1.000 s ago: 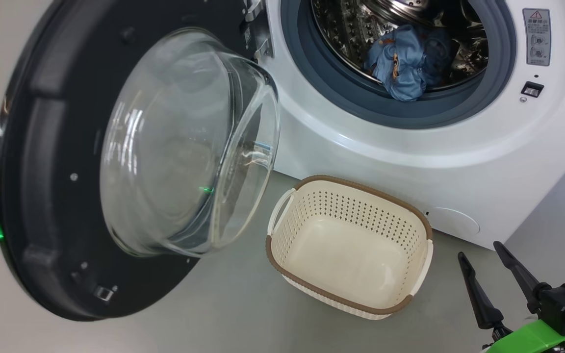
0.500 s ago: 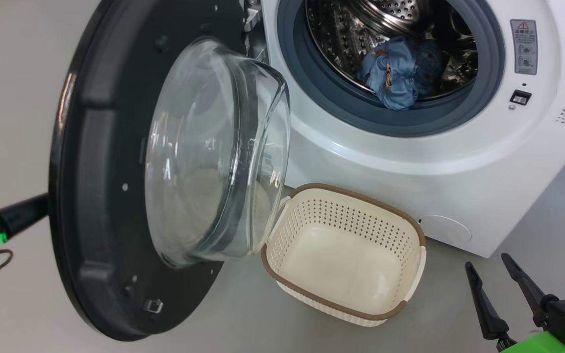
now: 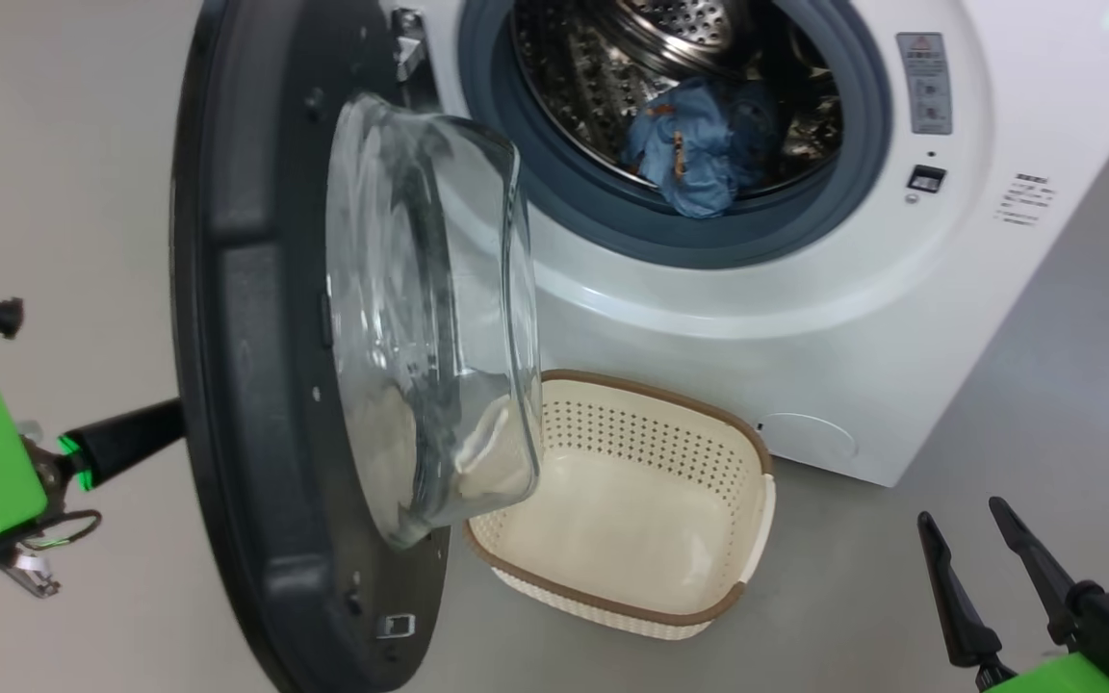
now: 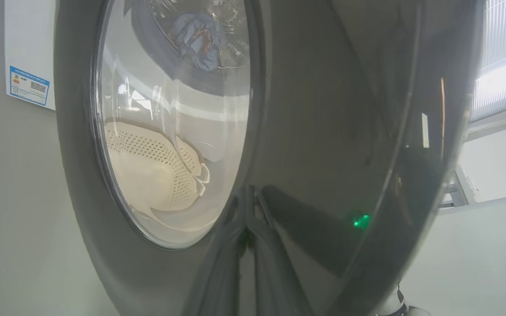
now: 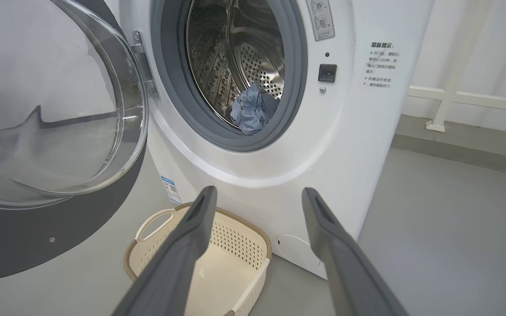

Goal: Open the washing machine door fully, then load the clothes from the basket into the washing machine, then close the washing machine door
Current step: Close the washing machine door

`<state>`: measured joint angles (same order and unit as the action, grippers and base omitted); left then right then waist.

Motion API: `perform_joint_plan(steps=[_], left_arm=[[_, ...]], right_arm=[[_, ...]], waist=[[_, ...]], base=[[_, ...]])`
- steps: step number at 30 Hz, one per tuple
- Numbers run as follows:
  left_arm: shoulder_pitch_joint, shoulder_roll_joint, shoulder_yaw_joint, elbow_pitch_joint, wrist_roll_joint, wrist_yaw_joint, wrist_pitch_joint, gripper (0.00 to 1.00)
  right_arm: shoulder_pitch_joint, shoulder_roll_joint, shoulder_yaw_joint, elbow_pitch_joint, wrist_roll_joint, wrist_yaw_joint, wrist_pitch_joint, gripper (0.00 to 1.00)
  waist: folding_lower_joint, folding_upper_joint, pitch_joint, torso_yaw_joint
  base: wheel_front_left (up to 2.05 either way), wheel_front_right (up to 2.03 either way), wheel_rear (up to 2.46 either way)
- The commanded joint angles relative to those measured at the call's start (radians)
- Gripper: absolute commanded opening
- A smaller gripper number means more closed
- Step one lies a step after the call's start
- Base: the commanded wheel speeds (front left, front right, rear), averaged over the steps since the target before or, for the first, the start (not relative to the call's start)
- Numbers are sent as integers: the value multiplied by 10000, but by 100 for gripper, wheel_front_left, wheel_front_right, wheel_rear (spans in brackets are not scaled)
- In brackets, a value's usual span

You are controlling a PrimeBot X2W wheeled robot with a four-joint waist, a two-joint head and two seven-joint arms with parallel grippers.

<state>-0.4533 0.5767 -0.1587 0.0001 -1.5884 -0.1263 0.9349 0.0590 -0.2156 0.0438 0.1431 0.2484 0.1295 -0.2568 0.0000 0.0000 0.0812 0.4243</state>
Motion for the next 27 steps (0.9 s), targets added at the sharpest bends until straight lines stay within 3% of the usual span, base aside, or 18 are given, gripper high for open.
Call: perform_joint_plan(steps=[1, 27], left_arm=[[-420, 288, 349, -427, -12, -44, 115, 0], [-1232, -566, -8, -388, 593, -44, -720, 0]], right_arm=[[115, -66, 197, -266, -61, 12, -49, 100], [-41, 184, 40, -400, -126, 12, -49, 100]], waist=[[0, 0, -64, -348], [0, 0, 235, -3270]], base=[[0, 0, 0], [0, 0, 0]])
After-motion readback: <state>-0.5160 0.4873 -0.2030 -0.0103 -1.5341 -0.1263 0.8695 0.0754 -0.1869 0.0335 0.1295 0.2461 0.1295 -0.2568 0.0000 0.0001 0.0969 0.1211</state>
